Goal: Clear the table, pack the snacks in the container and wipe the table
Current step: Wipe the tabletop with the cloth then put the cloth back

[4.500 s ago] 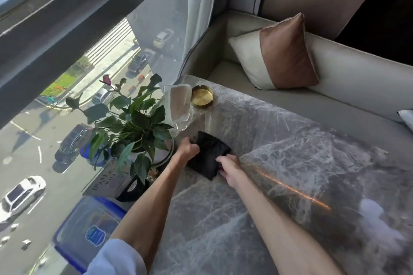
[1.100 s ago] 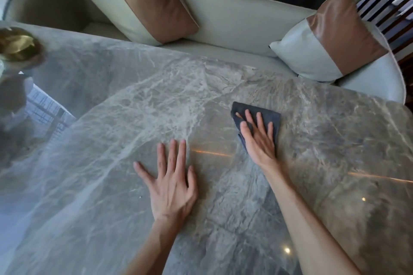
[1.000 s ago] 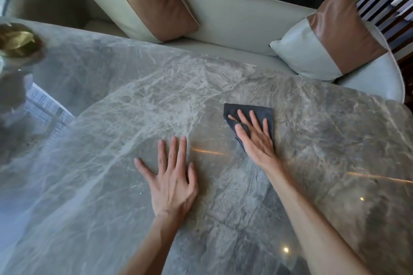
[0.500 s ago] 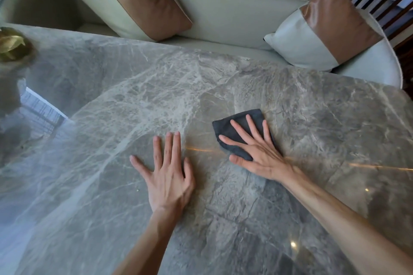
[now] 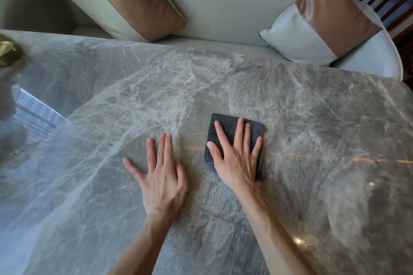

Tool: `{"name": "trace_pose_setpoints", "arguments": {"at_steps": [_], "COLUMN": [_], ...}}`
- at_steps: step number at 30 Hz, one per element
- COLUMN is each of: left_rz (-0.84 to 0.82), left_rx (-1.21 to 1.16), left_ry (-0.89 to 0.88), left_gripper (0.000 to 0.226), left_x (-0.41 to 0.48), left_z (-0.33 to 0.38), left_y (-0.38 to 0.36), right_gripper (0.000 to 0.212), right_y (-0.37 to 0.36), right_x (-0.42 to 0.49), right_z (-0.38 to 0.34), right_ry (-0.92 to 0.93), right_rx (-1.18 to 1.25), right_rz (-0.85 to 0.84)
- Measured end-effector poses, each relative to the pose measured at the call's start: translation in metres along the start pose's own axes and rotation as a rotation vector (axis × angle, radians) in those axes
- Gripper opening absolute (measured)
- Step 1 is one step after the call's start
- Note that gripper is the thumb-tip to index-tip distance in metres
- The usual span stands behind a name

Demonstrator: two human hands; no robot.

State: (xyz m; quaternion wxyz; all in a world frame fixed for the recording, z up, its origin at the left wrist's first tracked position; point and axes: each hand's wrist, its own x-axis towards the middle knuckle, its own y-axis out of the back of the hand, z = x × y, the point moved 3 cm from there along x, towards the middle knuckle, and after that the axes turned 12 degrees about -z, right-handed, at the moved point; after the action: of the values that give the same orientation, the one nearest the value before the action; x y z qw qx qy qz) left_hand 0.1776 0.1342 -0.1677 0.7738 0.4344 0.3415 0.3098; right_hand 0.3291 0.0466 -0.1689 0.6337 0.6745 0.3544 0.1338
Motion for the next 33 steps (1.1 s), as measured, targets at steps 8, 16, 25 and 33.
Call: {"name": "trace_pose_setpoints", "arguments": {"at_steps": [8, 16, 25, 33], "left_rz": [0.043, 0.061, 0.029, 0.082], "left_rx": [-0.117, -0.154, -0.139, -0.242], "left_ry": [-0.039, -0.051, -0.045, -0.075], "left_gripper": [0.077, 0.077, 0.076, 0.073], "left_x": [-0.005, -0.006, -0.006, -0.009], "left_z": [-0.001, 0.000, 0.002, -0.003], "left_y": [0.006, 0.008, 0.010, 0.011], "right_gripper": [0.054, 0.050, 0.063, 0.060], "right_y": [0.003, -0.004, 0.027, 0.005], "right_x": [0.025, -0.013, 0.052, 0.018], "right_z": [-0.035, 0.009, 0.086, 0.008], "right_ry": [0.234, 0.457, -0.020, 0.359], "right_rx": [-0.041, -0.149, -0.087, -0.156], "right_rz": [-0.023, -0.013, -0.094, -0.032]}}
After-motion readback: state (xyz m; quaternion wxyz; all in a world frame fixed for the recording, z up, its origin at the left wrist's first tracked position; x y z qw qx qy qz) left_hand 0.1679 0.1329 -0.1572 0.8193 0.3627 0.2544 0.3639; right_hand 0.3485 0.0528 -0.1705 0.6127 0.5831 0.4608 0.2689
